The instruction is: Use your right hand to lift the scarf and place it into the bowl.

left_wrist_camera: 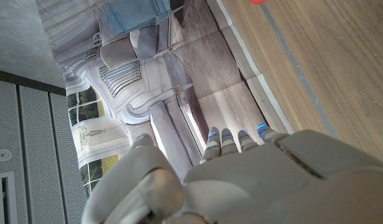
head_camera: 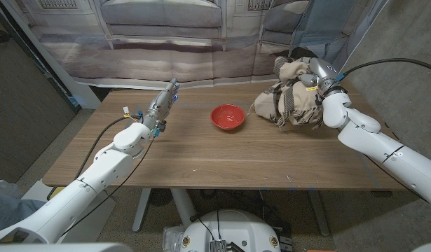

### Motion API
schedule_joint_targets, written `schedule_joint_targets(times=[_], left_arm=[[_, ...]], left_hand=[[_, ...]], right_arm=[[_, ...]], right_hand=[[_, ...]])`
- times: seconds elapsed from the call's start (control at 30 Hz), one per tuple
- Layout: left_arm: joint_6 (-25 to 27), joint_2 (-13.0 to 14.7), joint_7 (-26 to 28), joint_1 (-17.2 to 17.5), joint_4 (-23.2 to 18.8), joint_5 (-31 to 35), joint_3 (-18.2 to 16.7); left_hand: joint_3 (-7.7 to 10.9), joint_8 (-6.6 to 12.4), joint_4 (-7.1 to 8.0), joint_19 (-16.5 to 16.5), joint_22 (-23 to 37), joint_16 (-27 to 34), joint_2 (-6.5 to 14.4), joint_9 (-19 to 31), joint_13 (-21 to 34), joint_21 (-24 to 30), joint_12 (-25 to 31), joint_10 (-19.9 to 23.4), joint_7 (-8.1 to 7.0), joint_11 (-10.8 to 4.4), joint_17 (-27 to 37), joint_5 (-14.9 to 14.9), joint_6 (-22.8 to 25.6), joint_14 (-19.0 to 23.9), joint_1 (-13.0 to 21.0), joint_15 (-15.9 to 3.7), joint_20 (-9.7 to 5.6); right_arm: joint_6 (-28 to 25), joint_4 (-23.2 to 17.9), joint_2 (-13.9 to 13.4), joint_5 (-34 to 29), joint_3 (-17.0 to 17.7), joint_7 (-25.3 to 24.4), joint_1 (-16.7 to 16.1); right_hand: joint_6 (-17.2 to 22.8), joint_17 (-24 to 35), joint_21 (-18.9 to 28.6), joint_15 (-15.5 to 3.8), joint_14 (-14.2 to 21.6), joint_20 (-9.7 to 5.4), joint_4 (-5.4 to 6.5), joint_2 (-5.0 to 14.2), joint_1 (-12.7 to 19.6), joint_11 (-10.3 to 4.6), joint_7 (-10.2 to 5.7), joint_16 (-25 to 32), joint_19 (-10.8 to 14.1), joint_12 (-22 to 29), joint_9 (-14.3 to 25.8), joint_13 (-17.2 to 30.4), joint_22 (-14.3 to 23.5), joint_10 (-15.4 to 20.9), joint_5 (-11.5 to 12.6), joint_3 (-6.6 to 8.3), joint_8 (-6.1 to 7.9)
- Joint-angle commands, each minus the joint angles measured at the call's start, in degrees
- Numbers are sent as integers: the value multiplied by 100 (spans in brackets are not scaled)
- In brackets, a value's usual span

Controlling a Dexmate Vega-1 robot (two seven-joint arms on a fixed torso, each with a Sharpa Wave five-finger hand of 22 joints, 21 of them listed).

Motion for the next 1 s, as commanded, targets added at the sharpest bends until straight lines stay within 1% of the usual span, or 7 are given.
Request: schedule_joint_targets(times=[0.03,0.43,0.5,0.6,0.8,0.93,1.0], left_arm=[[20,23,-13,-14,-10,4,-13],[47,45,22,43,-108,-13,-32],[57,56,10,46,-123,-18,-32],[82,54,22,42,-135,-23,-30],[67,69,32,33,-179,20,-28],[65,82,47,63,-216,18,-45],[53,80,57,81,-230,17,-53]], left_hand=[[-35,-3,-7,-596,16,-6,53,31,11,8,-9,13,28,-5,26,-12,12,-39,24,-38,-2],[-42,-3,-7,-600,16,-7,58,31,11,6,-11,11,23,-1,25,-13,12,-41,27,-39,0],[-43,-3,-7,-601,16,-7,60,31,11,6,-11,11,22,4,25,-13,12,-41,27,-41,-1],[-45,-1,-8,-600,16,-7,62,32,11,7,-11,11,27,7,25,-13,16,-41,29,-41,-1],[-49,-1,-8,-601,16,-8,65,32,11,7,-13,6,29,8,25,-14,18,-42,30,-39,-1],[-51,-3,-9,-601,16,-8,66,32,11,7,-13,7,24,6,25,-14,12,-44,32,-40,-1],[-52,-5,-9,-601,16,-8,67,32,11,7,-13,7,26,14,25,-14,8,-43,32,-38,-1]], right_arm=[[309,-182,-27,-212,29,-1,-55],[797,-250,-13,-195,164,2,-154],[890,-262,-6,-199,182,-8,-174],[1003,-291,4,-228,198,-21,-206],[1277,-317,80,-276,213,-88,-262],[1413,-336,122,-348,211,-112,-279],[1495,-348,146,-338,231,-115,-290]], right_hand=[[65,26,78,-738,75,-736,-9,384,379,3,-1,5,-66,-6,28,15,-12,101,46,-6,49],[89,51,146,-745,84,-734,-19,397,414,-10,-12,2,-87,-31,36,34,-65,149,50,5,59],[100,54,160,-746,87,-733,-18,400,417,17,-14,2,-85,-33,33,36,-72,161,50,5,61],[114,69,179,-748,94,-733,-23,402,430,-9,-11,9,-85,-45,40,32,-87,175,51,9,70],[124,77,208,-750,107,-731,-23,411,443,-17,-12,8,-93,-45,42,55,-119,204,51,13,73],[132,81,230,-749,106,-726,-20,414,447,18,-9,4,-94,-52,43,66,-138,216,51,14,75],[134,85,239,-750,115,-728,-20,414,449,-13,-11,7,-97,-55,45,69,-147,225,50,14,77]])
